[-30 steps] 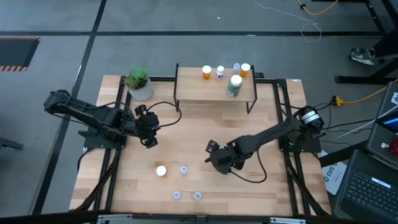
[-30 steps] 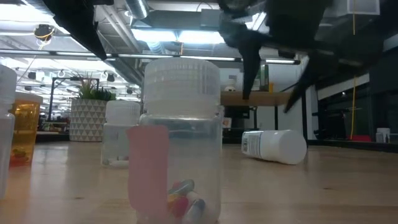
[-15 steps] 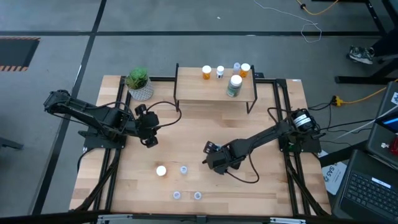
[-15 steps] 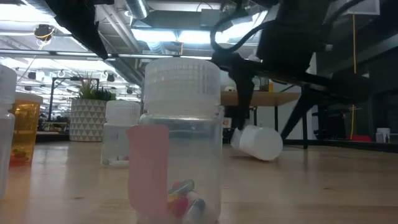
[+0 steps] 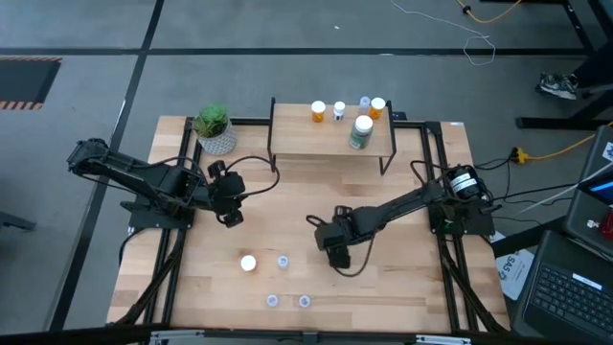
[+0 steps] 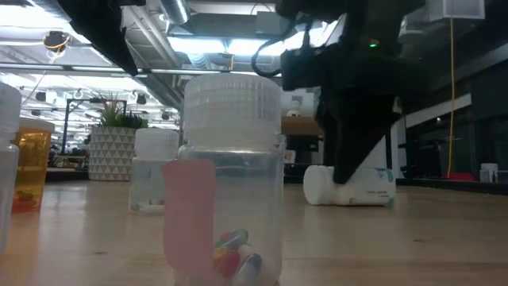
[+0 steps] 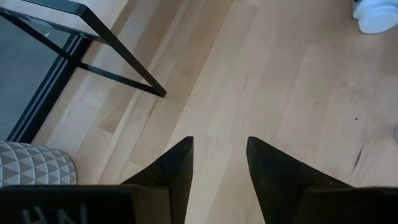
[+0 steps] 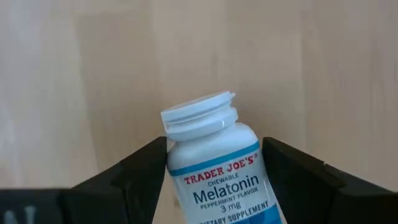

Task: Pick and place medicine bottles onto shelf by color
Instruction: Put the white pill bottle on the shelf

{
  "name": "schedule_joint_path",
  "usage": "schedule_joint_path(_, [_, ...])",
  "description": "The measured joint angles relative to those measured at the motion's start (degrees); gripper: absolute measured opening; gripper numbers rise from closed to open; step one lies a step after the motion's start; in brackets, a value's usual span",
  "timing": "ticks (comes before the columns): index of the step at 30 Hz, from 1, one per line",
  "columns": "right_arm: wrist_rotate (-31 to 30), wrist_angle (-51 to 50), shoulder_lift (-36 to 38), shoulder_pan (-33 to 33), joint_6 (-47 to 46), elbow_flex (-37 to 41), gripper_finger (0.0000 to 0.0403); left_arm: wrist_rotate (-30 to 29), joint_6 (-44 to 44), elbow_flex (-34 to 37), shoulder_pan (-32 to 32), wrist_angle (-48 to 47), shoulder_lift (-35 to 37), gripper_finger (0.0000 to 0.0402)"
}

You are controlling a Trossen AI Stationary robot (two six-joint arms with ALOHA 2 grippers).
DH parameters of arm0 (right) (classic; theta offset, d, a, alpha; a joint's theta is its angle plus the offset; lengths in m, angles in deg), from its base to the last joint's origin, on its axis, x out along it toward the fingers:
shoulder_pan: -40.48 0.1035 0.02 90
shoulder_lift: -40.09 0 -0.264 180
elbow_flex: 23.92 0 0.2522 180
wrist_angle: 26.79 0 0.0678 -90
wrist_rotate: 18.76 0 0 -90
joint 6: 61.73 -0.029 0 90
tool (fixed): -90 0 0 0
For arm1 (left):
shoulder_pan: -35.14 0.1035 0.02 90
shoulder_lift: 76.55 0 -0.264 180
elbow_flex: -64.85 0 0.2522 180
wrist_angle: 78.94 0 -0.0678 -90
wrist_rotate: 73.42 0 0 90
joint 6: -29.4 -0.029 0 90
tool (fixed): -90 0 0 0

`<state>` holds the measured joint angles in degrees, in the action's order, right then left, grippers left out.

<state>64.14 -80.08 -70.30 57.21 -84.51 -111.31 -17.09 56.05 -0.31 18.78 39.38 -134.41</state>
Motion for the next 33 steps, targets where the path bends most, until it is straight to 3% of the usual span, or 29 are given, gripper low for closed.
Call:
schedule_joint_path(9, [0.59,0.59,-0.87,-1.16,-8.06,0.05,0.0262,0.00,0.25,0.00,0.00,0.02,0.01,0.0144])
schedule_joint_path(21, [-1.85,2.17,-3.66,-1.58,-5.58,0.07,0.0260,0.00,0.31,0.00,0.00,0.13,0.01,0.0144])
schedule_joint_path(27, [-2.09,2.52,-3.55,-1.58,-5.47,0.07,0.0228,0.02,0.27,0.00,0.00,0.13,-0.01,0.0144])
schedule_joint_path(33, [-3.36,2.21,-3.59,-1.64,-5.26,-1.32,0.0228,0.02,0.25,0.00,-0.02,0.13,0.01,0.0144])
